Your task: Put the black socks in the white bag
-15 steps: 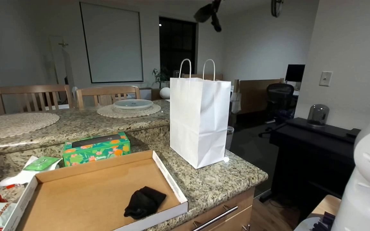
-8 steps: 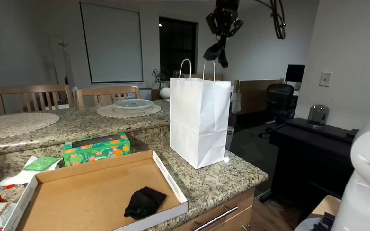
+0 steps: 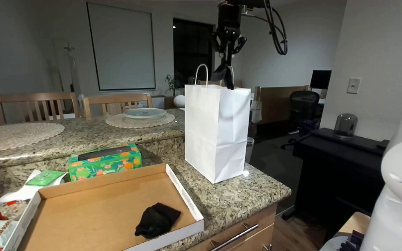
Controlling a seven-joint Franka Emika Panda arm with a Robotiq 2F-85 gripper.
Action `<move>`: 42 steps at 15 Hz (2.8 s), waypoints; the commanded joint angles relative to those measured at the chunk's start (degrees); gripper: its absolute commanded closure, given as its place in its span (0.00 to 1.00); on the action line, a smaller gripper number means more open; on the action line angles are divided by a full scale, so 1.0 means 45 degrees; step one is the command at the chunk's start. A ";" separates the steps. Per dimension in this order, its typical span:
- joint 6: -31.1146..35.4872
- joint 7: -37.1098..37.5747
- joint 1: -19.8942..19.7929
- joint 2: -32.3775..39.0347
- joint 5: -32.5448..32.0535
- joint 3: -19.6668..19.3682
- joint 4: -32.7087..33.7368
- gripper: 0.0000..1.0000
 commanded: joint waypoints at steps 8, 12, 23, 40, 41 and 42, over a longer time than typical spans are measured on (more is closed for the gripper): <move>0.0952 -0.0154 0.1242 -0.1184 0.0283 0.1438 0.0039 0.03; 0.0959 0.0122 0.2460 -0.1504 0.0314 0.2991 -0.0197 0.00; 0.5446 0.1531 0.3756 0.3303 0.1352 0.4016 -0.3165 0.00; 0.8004 0.5858 0.4936 0.5908 0.1942 0.3003 -0.5022 0.00; 0.8148 0.6151 0.4973 0.5797 0.1932 0.2986 -0.5330 0.00; 0.8338 0.6428 0.4995 0.5664 0.1935 0.2966 -0.5648 0.00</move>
